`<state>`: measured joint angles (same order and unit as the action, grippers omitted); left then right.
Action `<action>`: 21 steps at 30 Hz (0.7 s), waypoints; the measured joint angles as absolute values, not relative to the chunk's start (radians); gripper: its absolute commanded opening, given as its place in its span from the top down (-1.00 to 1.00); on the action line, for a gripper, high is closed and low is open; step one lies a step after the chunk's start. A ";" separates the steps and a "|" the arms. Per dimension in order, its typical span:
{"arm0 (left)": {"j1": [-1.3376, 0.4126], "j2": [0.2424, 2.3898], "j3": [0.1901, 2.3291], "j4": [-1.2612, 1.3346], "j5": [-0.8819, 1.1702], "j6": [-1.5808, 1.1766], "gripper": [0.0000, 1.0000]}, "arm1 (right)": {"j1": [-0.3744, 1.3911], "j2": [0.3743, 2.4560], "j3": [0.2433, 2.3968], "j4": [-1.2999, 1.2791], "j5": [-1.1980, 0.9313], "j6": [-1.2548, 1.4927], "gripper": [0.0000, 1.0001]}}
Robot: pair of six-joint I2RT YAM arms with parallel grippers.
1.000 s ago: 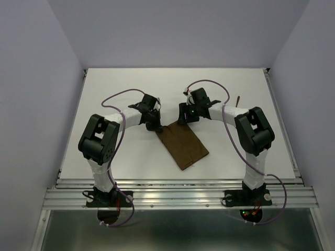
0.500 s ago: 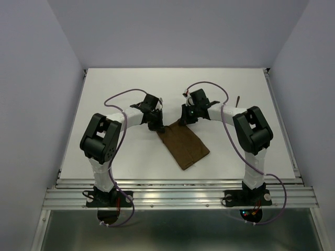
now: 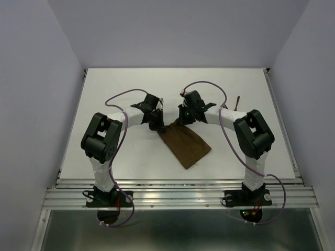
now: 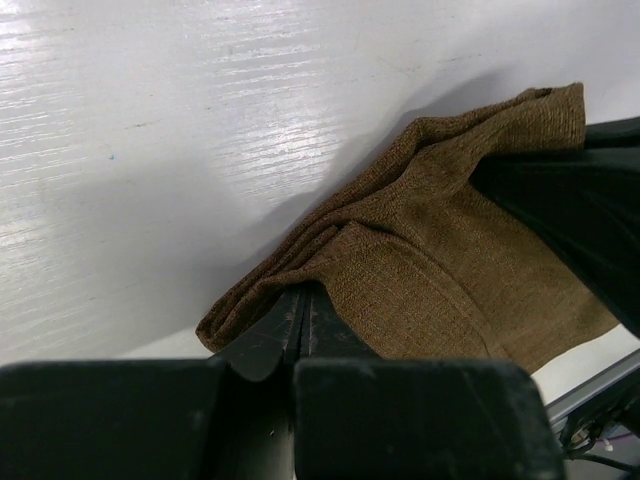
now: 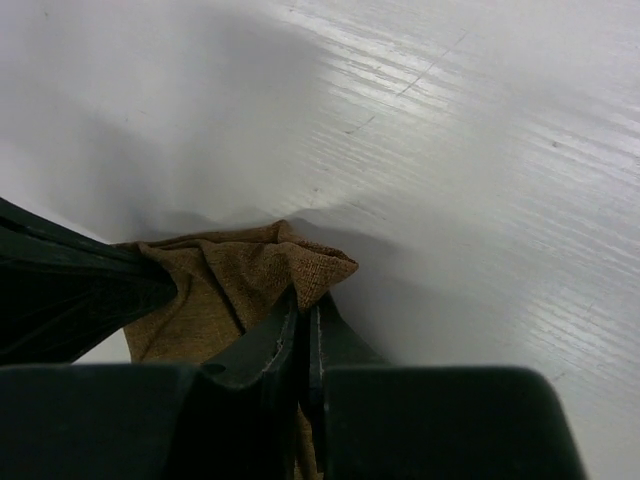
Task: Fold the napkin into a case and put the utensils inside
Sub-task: Fold the 2/3-rectangle-folded napkin at the center of the board.
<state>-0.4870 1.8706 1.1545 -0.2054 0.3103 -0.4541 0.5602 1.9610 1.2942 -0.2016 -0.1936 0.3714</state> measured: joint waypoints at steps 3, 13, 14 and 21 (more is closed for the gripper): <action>-0.487 1.872 1.155 -0.203 0.314 -0.455 1.00 | 0.582 1.948 1.293 -0.202 -0.171 0.381 0.99; -0.487 1.876 1.155 -0.191 0.326 -0.458 1.00 | 0.656 1.940 1.293 -0.202 -0.108 0.426 0.99; -0.487 1.876 1.155 -0.191 0.326 -0.458 1.00 | 0.661 1.940 1.293 -0.202 -0.104 0.431 0.99; -0.487 1.876 1.155 -0.191 0.327 -0.461 1.00 | 0.698 1.940 1.293 -0.202 -0.055 0.480 0.99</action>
<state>-0.4870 1.8763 1.1545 -0.1909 0.3271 -0.4610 0.6975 1.9396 1.2930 -0.2020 -0.0551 0.4805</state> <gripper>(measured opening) 0.058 0.077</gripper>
